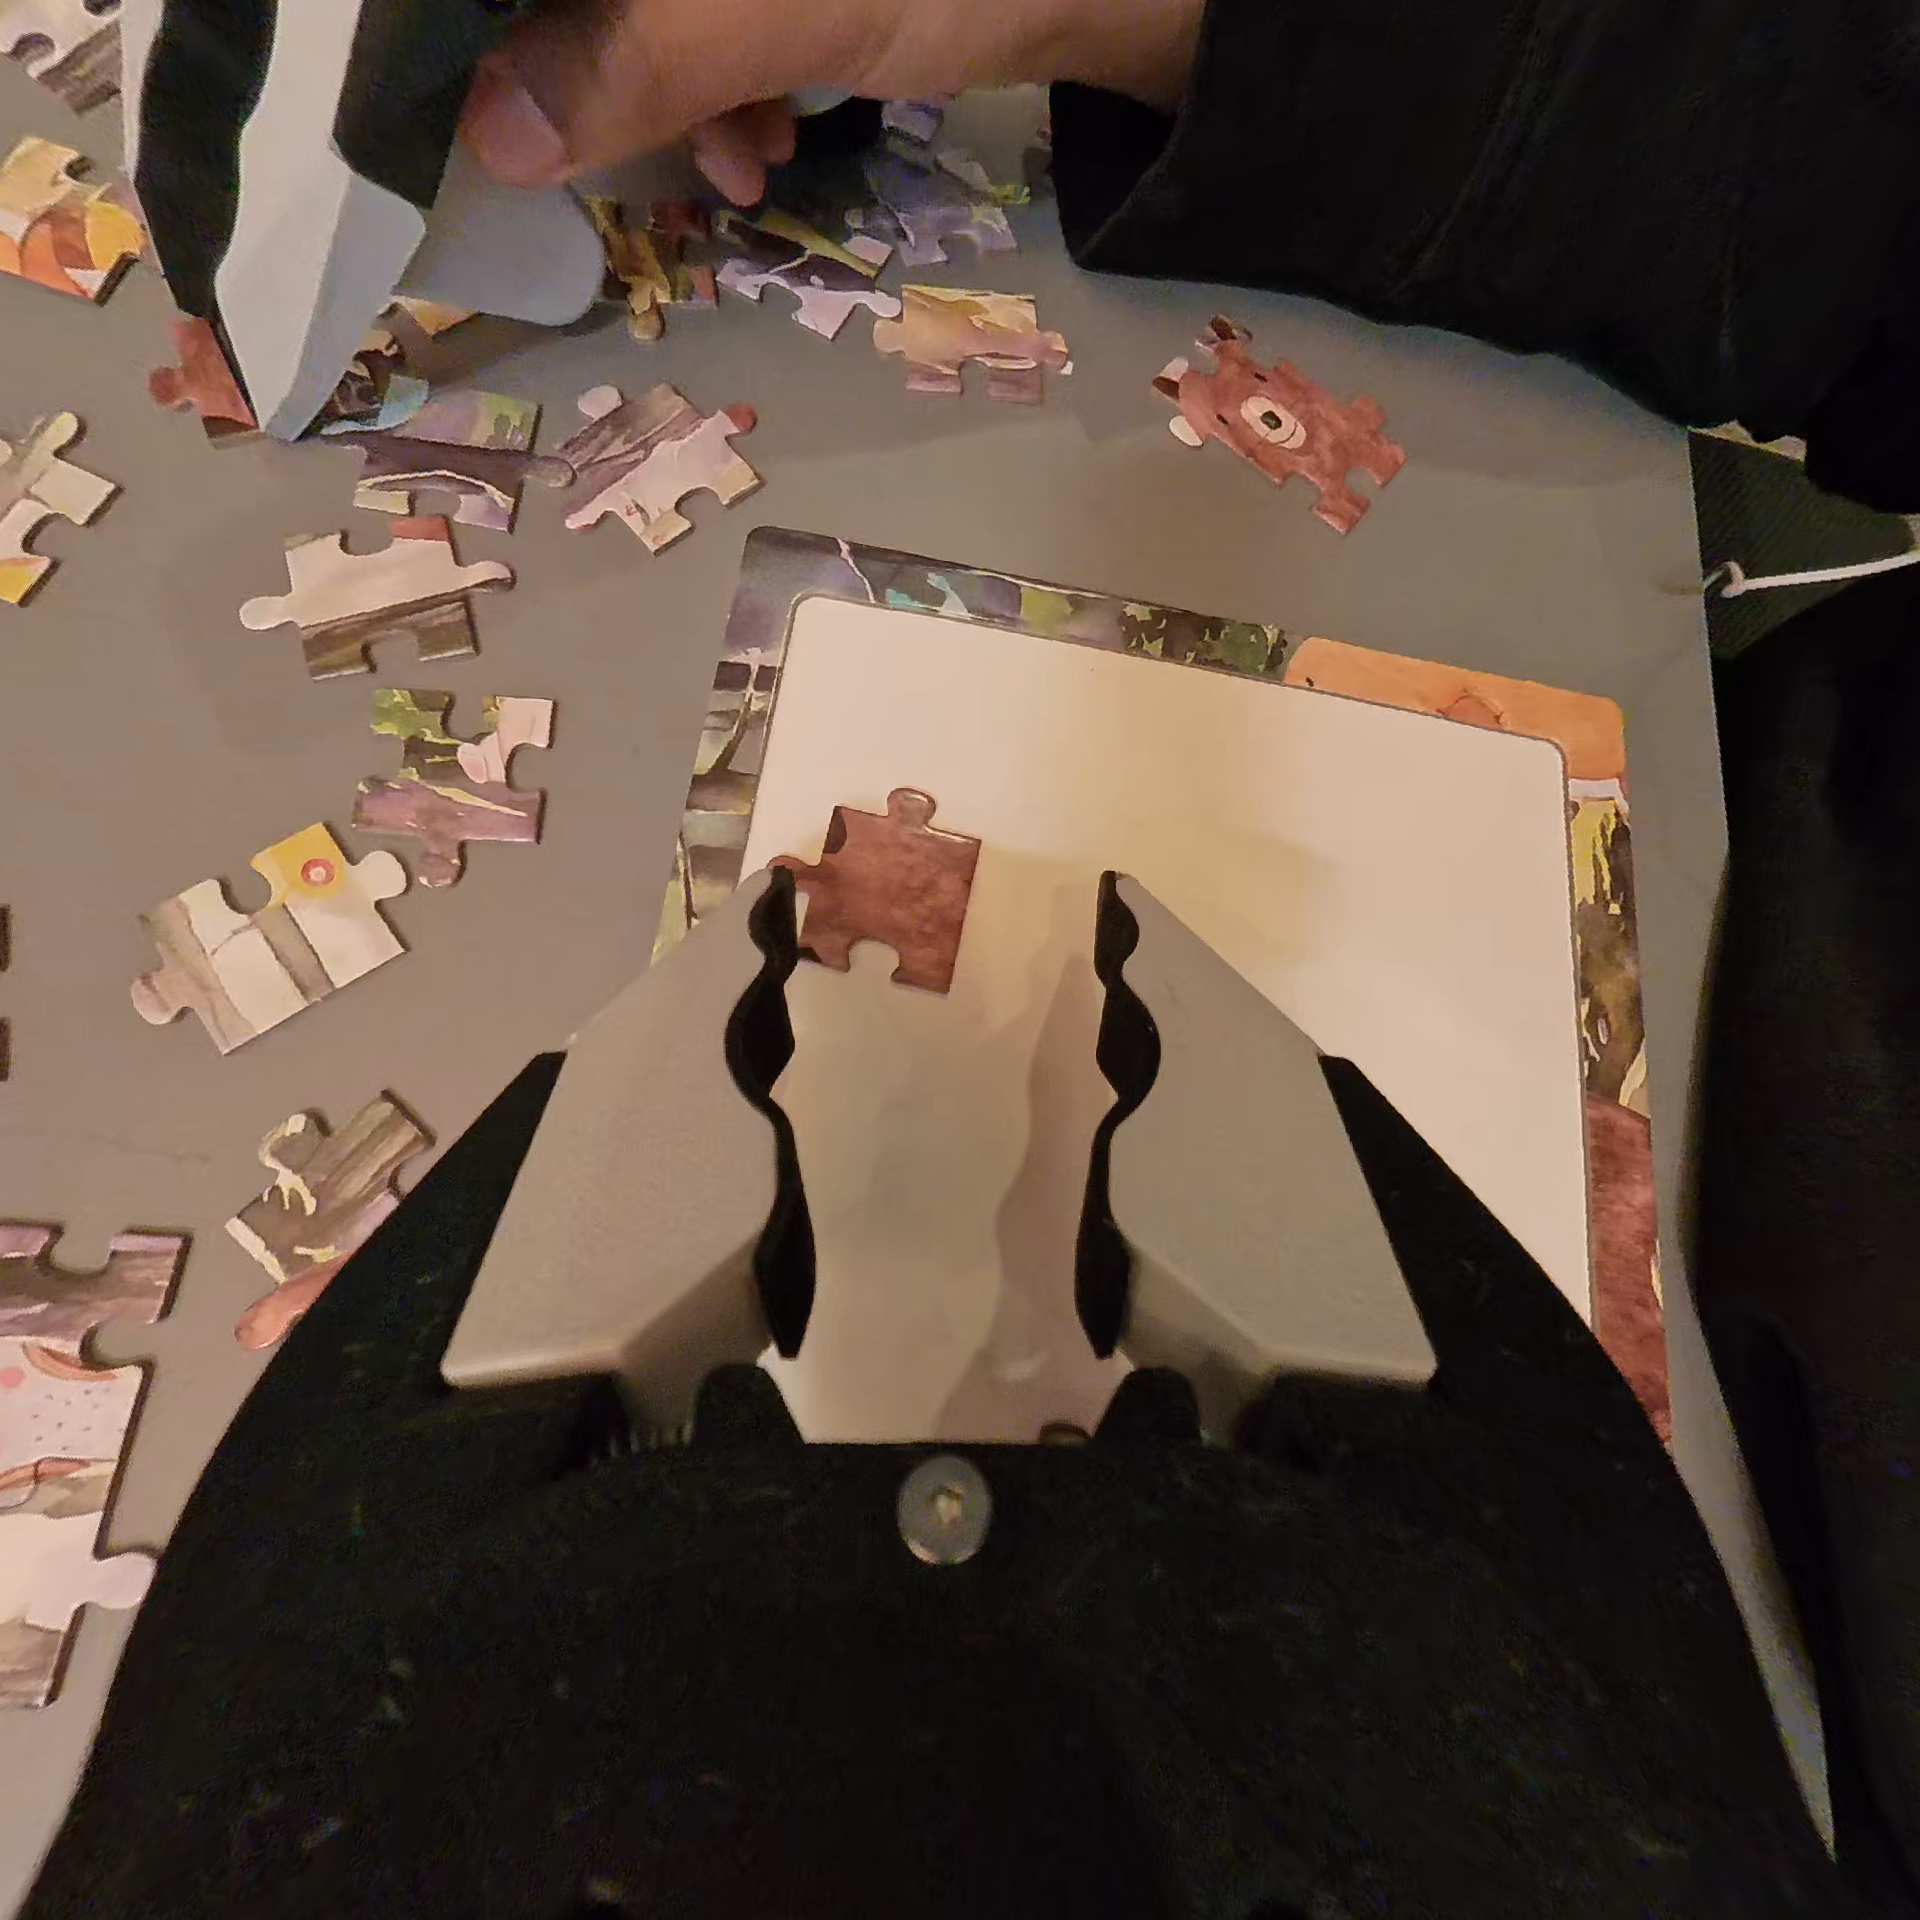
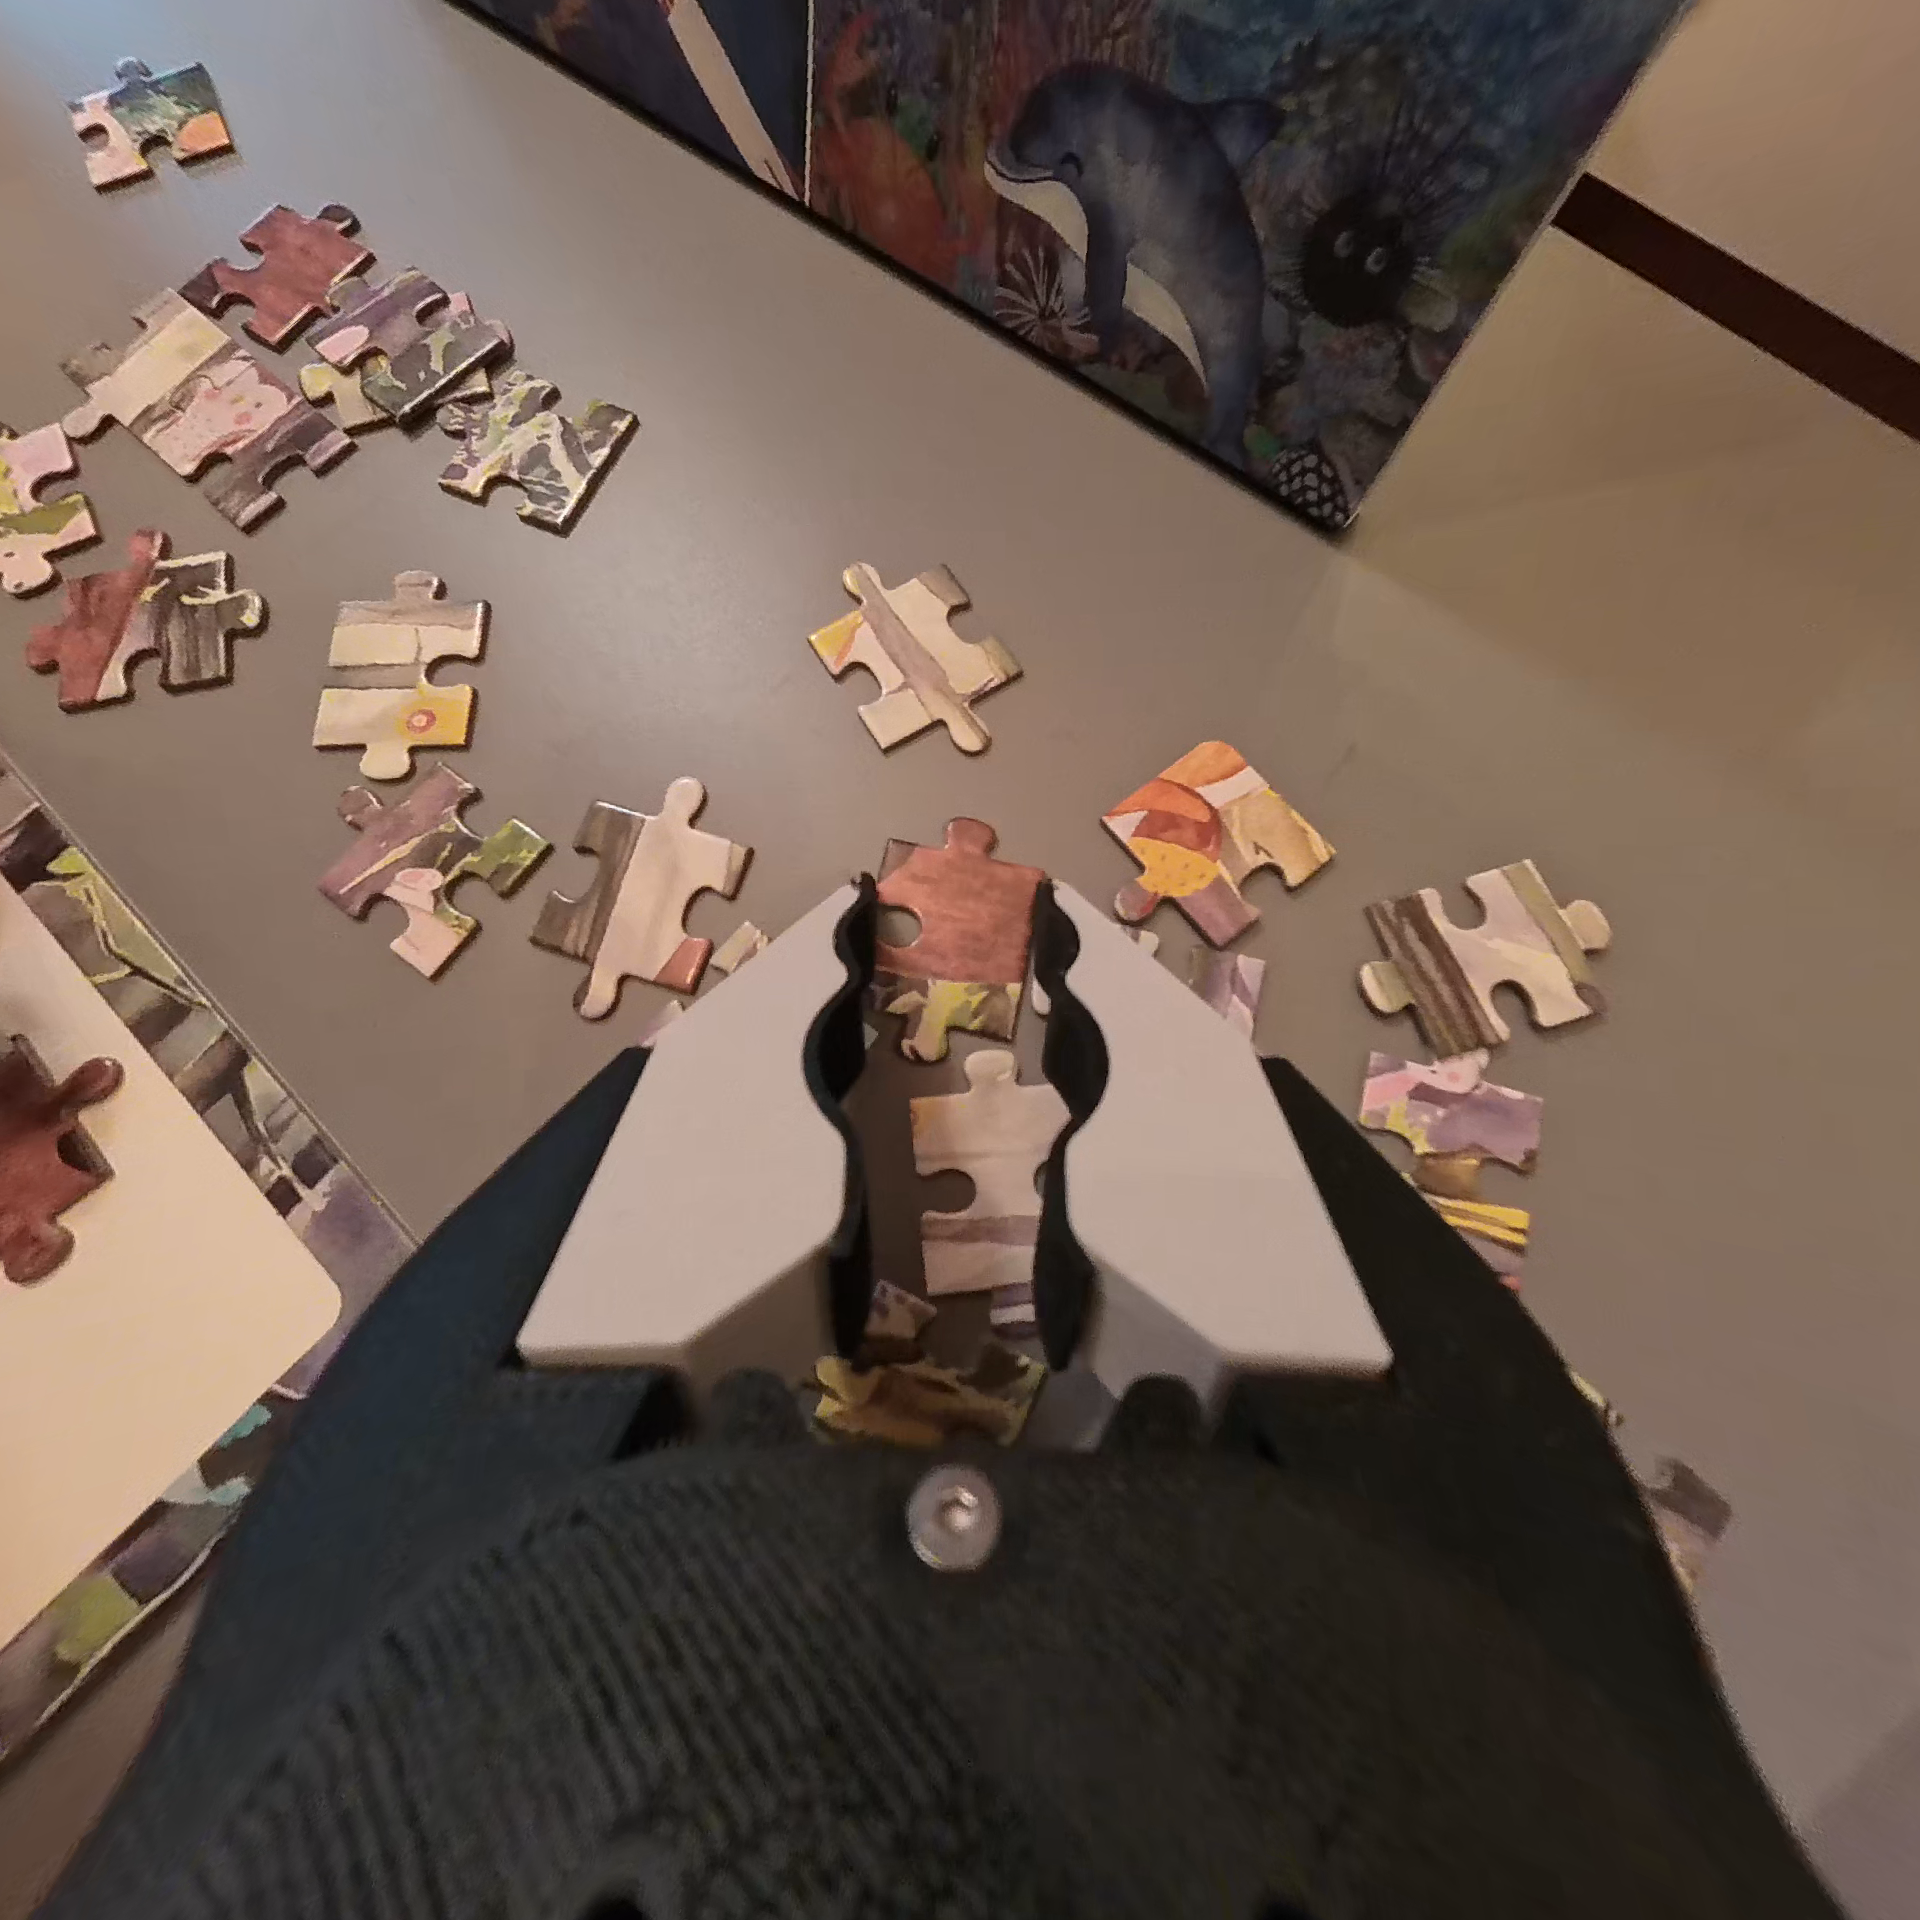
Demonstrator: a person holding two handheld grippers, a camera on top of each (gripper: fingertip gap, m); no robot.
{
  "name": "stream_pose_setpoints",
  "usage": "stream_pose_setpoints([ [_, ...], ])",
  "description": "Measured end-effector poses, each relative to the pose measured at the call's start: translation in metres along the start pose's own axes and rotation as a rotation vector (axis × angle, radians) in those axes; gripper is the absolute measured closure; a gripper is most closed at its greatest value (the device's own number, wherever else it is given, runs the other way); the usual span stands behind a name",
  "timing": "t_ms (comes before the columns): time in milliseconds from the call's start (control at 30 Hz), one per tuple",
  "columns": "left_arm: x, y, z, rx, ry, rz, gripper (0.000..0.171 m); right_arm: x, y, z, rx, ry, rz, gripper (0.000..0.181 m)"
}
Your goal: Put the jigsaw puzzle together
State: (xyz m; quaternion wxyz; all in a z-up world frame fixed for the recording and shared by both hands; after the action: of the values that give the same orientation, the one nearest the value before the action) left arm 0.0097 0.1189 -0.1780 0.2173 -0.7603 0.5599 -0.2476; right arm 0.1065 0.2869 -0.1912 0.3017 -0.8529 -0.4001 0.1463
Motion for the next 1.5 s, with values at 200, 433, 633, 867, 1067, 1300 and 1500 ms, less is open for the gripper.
stream_pose_setpoints([
  [200,-0.003,-0.002,-0.004,0.026,-0.027,-0.006,0.115,-0.002,-0.009,-0.014,0.071,-0.032,0.021,0.153],
  [433,-0.007,0.001,0.0,0.01,-0.077,0.019,0.115,-0.039,-0.021,-0.065,0.231,-0.171,0.075,0.153],
  [633,-0.008,0.005,0.009,-0.043,-0.105,0.05,0.117,-0.1,0.01,-0.08,0.203,-0.224,0.101,0.153],
  [867,0.001,0.006,0.011,-0.071,-0.086,0.086,0.138,-0.135,0.05,-0.064,0.082,-0.25,0.164,0.153],
  [1067,0.012,0.016,0.004,-0.099,-0.086,0.094,0.141,-0.147,0.055,-0.063,0.085,-0.272,0.211,0.153],
  [1300,0.025,0.036,-0.008,-0.102,-0.12,0.072,0.141,-0.177,0.053,-0.049,0.054,-0.229,0.185,0.149],
  [1500,0.026,0.04,-0.011,-0.08,-0.137,0.068,0.14,-0.177,0.045,-0.064,0.095,-0.213,0.102,0.137],
])
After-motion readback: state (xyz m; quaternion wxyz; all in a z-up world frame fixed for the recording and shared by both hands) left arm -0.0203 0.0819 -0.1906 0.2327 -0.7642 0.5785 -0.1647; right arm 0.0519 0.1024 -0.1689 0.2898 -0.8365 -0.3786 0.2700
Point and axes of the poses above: each gripper's, where its closed fingertips meet, z out along the fingers, y out of its underside, x = y × z across the jaws, the point moved 3 cm from there along -z, back along the fingers, and after that the axes turned 8 degrees about -x, right-handed, at the moved point
